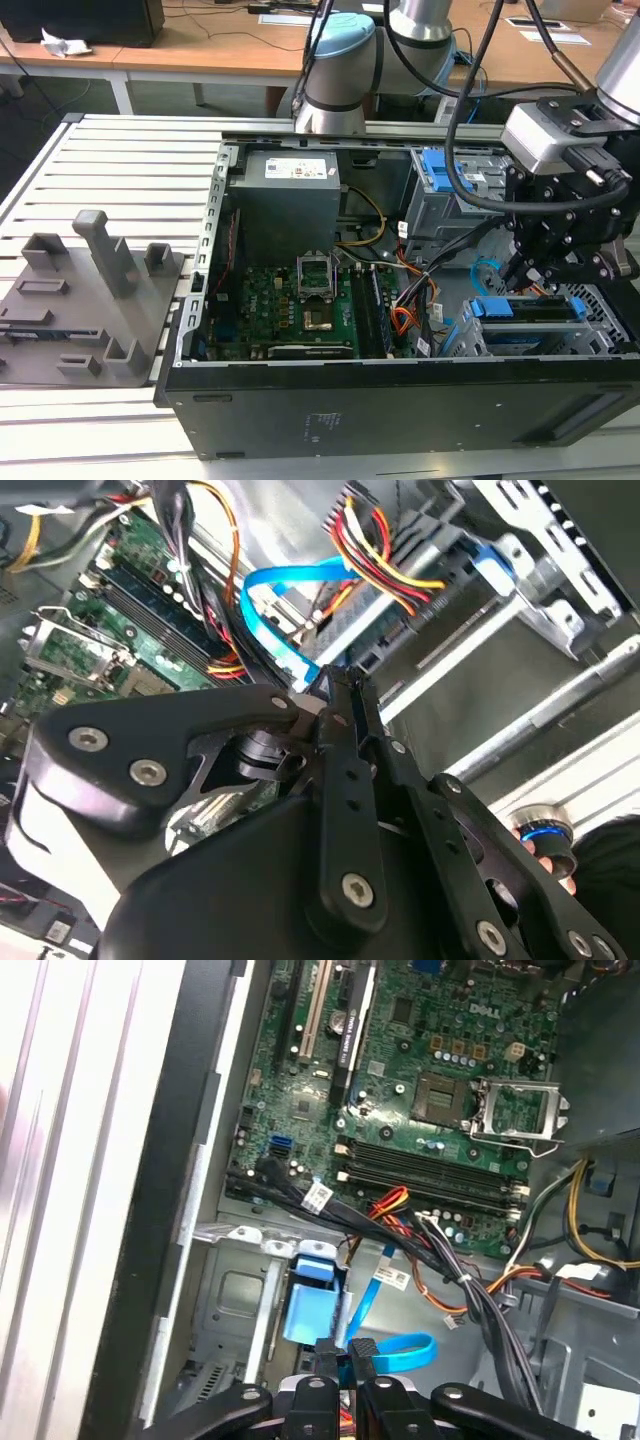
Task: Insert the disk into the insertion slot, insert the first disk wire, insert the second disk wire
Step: 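Insert the second disk wire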
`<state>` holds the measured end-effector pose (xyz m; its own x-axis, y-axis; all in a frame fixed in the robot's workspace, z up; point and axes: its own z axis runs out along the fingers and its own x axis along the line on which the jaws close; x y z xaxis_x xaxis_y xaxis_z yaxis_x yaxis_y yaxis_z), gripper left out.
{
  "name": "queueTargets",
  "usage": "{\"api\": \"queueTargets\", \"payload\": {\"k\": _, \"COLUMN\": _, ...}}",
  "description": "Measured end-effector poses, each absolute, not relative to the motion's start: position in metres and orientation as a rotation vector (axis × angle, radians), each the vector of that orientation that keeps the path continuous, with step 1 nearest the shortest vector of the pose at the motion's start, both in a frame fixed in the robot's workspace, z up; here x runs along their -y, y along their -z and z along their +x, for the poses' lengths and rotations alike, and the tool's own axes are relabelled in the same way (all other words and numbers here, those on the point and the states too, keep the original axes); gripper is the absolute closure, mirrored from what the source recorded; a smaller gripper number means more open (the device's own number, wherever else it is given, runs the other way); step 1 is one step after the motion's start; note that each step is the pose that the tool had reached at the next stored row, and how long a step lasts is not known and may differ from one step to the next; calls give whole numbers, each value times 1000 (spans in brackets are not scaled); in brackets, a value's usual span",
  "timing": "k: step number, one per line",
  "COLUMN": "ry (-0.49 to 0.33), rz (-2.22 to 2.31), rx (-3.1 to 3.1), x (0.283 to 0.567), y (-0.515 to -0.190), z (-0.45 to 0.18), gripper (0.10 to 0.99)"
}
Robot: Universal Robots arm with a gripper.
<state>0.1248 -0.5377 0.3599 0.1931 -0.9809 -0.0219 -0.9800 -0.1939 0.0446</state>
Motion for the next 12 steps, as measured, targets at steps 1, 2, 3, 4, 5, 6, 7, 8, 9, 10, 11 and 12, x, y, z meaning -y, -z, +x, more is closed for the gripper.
{"api": "queueTargets", "payload": {"k": 1, "ry": 71, "rz": 2411, "rx": 1981, "x": 543, "y": -360, "z": 125, "gripper": 922}}
{"api": "queueTargets", "payload": {"k": 2, "ry": 71, "rz": 2411, "rx": 1981, "x": 545, "y": -359, "z": 125, "gripper": 922}}
{"api": "queueTargets", "payload": {"k": 3, "ry": 71, "rz": 2411, "rx": 1981, "x": 546, "y": -359, "z": 125, "gripper": 922}}
{"api": "queueTargets", "payload": {"k": 4, "ry": 71, "rz": 2411, "rx": 1981, "x": 547, "y": -359, "z": 125, "gripper": 922}}
{"api": "queueTargets", "payload": {"k": 5, "ry": 71, "rz": 2411, "rx": 1981, "x": 547, "y": -357, "z": 125, "gripper": 922}}
{"api": "queueTargets", "payload": {"k": 6, "ry": 71, "rz": 2411, "rx": 1981, "x": 547, "y": -356, "z": 125, "gripper": 922}}
{"api": "queueTargets", "payload": {"k": 7, "ry": 71, "rz": 2411, "rx": 1981, "x": 547, "y": -353, "z": 125, "gripper": 922}}
{"api": "queueTargets", "payload": {"k": 8, "ry": 71, "rz": 2411, "rx": 1981, "x": 547, "y": -349, "z": 125, "gripper": 922}}
{"api": "queueTargets", "payload": {"k": 9, "ry": 70, "rz": 2410, "rx": 1981, "x": 547, "y": -347, "z": 126, "gripper": 922}}
{"api": "queueTargets", "payload": {"k": 10, "ry": 69, "rz": 2410, "rx": 1981, "x": 547, "y": -346, "z": 126, "gripper": 922}}
{"api": "queueTargets", "payload": {"k": 11, "ry": 70, "rz": 2410, "rx": 1981, "x": 547, "y": -345, "z": 126, "gripper": 922}}
{"api": "queueTargets", "payload": {"k": 12, "ry": 70, "rz": 2410, "rx": 1981, "x": 547, "y": -345, "z": 126, "gripper": 922}}
